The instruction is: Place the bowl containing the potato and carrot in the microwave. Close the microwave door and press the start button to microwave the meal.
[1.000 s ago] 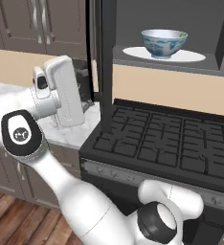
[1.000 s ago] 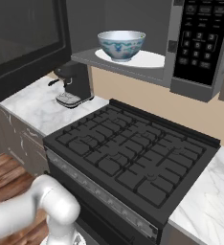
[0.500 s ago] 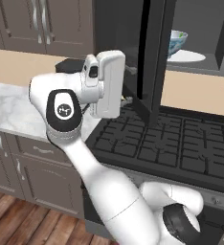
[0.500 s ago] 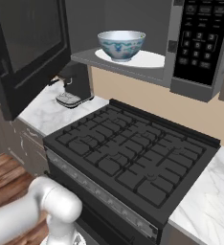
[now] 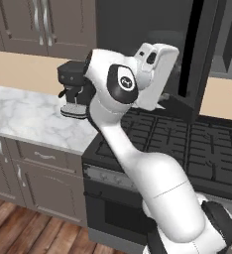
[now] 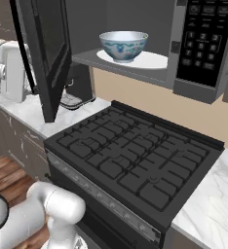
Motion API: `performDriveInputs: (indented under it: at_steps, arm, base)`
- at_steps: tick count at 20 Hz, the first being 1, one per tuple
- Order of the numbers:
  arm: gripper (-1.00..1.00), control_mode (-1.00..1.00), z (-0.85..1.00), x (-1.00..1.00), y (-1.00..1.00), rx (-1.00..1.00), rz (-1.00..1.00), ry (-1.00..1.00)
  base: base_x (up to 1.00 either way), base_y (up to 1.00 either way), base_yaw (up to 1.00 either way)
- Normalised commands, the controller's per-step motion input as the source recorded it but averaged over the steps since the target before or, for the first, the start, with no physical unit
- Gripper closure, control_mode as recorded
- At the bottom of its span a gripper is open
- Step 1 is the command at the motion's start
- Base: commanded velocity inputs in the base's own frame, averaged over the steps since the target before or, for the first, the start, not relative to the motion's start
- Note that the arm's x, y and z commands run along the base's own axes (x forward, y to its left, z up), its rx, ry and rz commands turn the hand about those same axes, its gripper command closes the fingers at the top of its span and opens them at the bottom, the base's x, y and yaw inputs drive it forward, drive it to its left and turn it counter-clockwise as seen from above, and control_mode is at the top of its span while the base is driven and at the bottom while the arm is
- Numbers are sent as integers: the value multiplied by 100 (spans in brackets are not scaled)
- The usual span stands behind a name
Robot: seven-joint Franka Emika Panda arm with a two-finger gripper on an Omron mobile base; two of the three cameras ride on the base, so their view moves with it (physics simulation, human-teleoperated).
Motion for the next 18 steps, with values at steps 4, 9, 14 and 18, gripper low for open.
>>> performDriveInputs:
  at_steps: [4, 9, 14, 18]
  arm:
    - [-100, -100, -6, 81, -100, 20, 12, 9]
    - [-100, -100, -11, 97, -100, 16, 16, 8]
    - [-100, -100, -8, 100, -100, 6, 21, 1]
    - [-100, -100, -7, 100, -100, 0, 16, 0]
  base:
    - [0, 0, 0]
    - [0, 0, 0]
    - [0, 0, 0]
    - [0, 0, 0]
